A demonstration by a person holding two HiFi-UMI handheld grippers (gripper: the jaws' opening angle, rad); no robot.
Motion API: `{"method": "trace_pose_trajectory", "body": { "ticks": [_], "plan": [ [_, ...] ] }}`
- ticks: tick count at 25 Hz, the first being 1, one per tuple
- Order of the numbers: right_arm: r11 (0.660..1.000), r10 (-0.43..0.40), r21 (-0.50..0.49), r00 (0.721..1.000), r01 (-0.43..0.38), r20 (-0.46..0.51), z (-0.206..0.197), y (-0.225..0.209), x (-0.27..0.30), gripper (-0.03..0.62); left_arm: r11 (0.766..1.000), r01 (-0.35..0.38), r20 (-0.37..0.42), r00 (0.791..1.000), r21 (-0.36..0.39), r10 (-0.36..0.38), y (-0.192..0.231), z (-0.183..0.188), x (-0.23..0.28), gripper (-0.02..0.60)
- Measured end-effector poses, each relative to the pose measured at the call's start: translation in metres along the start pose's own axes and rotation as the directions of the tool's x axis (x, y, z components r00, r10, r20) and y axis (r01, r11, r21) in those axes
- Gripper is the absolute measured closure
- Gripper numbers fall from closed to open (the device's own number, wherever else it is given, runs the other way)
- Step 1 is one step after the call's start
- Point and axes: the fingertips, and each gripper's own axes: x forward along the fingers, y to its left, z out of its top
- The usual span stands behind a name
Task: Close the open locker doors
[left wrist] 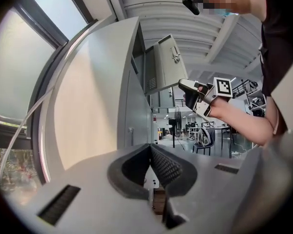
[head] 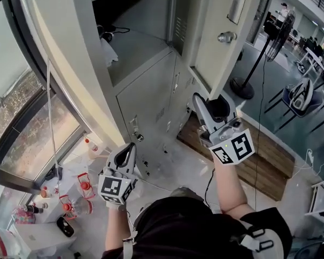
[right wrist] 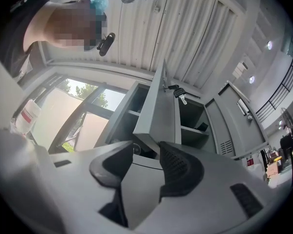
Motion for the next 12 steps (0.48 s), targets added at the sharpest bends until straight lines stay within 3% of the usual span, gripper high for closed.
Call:
{"method": "trace_pose_trajectory", "body": {
  "ticks": [12],
  "plan": [
    [0.996,0.078,0.043,0.996,-0.08,0.036,0.005,0.047,0.016,0.43,0.996,-0.083,-0.006,0.997,-0.013,0.083,0.018,-0.006,-0.045,0.572]
  ]
}}
